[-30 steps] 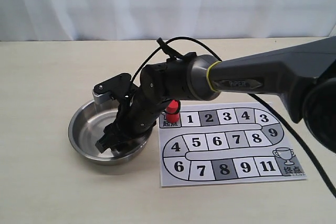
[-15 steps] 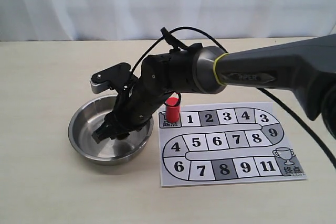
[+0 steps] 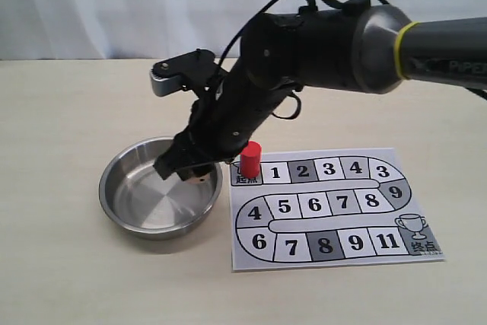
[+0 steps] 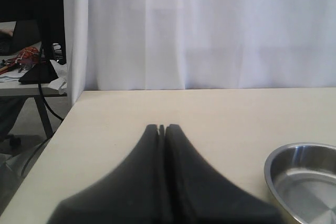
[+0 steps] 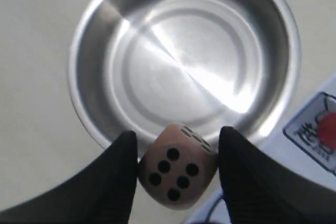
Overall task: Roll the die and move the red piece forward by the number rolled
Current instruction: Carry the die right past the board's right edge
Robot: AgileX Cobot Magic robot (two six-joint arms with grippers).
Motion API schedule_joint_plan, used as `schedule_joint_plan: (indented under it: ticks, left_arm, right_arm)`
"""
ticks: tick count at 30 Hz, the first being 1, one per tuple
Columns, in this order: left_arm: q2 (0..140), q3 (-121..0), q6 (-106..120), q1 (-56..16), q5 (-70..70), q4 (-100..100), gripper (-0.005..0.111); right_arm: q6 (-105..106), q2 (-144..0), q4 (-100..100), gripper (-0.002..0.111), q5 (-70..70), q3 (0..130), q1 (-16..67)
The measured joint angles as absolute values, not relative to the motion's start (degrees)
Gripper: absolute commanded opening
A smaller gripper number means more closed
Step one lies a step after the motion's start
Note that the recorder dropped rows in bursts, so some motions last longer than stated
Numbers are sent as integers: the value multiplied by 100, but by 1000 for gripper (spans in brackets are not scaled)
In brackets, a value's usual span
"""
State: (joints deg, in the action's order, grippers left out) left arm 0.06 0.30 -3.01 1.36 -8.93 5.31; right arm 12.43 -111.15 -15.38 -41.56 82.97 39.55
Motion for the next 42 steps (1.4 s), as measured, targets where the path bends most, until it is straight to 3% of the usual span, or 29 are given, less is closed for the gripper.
schedule_joint_plan:
  ticks: [9,19,30,42]
  left_arm:
    - [6,30,-301,136,-893,531,0]
    - [6,30,-301,136,-893,531,0]
    - [6,30,-301,136,-893,531,0]
    - [6,30,-301,136,-893,531,0]
  right_arm:
    - [1104,-10256,-1042,4,-4156,6964,3090]
    - [1093,-9739,-562,4,-3956,6037,1518]
    - [773,-9739,160,4,-3756,5875,-100]
    - [-112,-9739,1897,4,-4099,5865,-445]
